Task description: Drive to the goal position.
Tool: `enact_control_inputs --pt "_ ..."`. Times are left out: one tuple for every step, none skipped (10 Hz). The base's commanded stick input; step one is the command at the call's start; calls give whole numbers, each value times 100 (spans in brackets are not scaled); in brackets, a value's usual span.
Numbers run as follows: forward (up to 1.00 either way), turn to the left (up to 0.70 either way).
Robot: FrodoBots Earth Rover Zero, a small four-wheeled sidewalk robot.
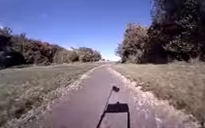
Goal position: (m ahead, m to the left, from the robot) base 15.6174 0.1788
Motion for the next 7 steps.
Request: enact_control_inputs --pt "100 1" --pt "100 1" --pt "100 1" --pt "100 1" --pt "100 1" --pt "100 4" --pt "100 17"
